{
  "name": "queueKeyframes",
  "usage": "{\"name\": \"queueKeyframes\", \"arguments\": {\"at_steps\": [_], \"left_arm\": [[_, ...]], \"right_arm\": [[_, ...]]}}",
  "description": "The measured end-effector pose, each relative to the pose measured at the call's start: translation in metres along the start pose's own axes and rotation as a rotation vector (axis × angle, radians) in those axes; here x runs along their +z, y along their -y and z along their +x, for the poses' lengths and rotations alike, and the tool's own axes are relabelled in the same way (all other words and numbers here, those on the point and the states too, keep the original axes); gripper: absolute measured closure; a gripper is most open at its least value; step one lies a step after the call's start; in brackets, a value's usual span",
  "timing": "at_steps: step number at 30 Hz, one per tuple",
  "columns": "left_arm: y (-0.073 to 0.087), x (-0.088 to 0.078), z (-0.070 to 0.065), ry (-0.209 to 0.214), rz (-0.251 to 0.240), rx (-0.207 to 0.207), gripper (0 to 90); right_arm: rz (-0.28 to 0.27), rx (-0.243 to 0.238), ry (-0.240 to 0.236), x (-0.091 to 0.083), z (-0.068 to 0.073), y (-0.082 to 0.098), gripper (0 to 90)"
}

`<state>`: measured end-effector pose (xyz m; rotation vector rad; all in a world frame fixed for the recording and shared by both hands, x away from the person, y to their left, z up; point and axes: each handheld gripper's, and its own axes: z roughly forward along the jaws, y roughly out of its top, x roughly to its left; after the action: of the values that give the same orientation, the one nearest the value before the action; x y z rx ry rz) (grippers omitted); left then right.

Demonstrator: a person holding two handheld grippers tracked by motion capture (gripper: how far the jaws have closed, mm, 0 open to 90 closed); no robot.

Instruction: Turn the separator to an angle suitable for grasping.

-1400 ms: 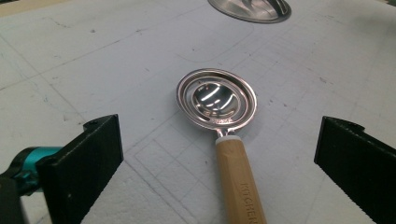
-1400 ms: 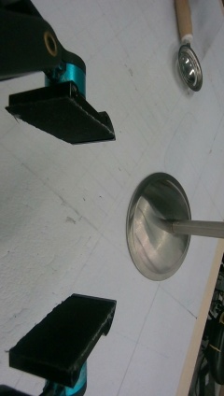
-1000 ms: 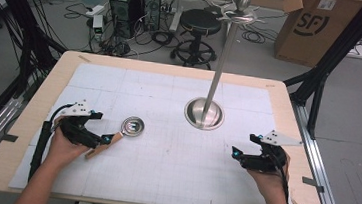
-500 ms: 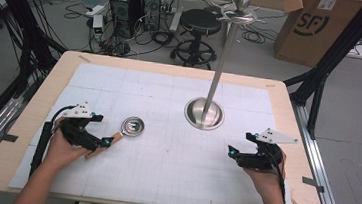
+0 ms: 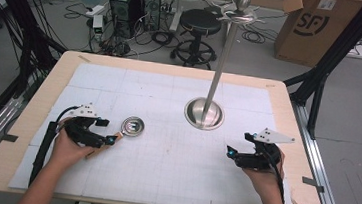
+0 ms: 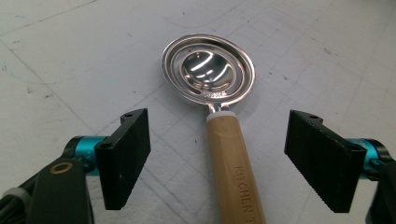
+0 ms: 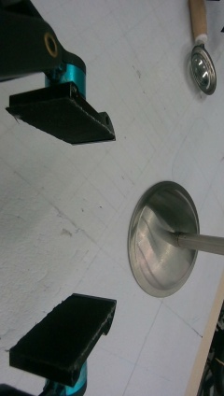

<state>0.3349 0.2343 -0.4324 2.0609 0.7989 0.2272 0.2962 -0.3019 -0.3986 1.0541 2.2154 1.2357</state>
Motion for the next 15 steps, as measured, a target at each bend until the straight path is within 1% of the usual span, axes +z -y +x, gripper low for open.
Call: {"name": "queueKeyframes", "arguments": {"at_steps": [3, 7, 13, 15], "left_arm": [[0.000, 0.004, -0.001, -0.009, 0.023, 0.008, 26.9], [-0.001, 0.010, -0.005, -0.020, 0.061, 0.032, 30.4], [-0.005, 0.021, -0.013, -0.035, 0.110, 0.075, 33.1], [-0.006, 0.024, -0.015, -0.040, 0.127, 0.084, 36.0]], "right_arm": [[0.005, 0.004, 0.000, 0.001, 0.000, 0.001, 15.1], [0.013, -0.001, 0.002, 0.003, 0.000, 0.002, 15.2], [0.020, -0.005, 0.003, 0.004, 0.001, 0.002, 15.2], [0.021, -0.006, 0.003, 0.005, 0.001, 0.003, 15.2]]}}
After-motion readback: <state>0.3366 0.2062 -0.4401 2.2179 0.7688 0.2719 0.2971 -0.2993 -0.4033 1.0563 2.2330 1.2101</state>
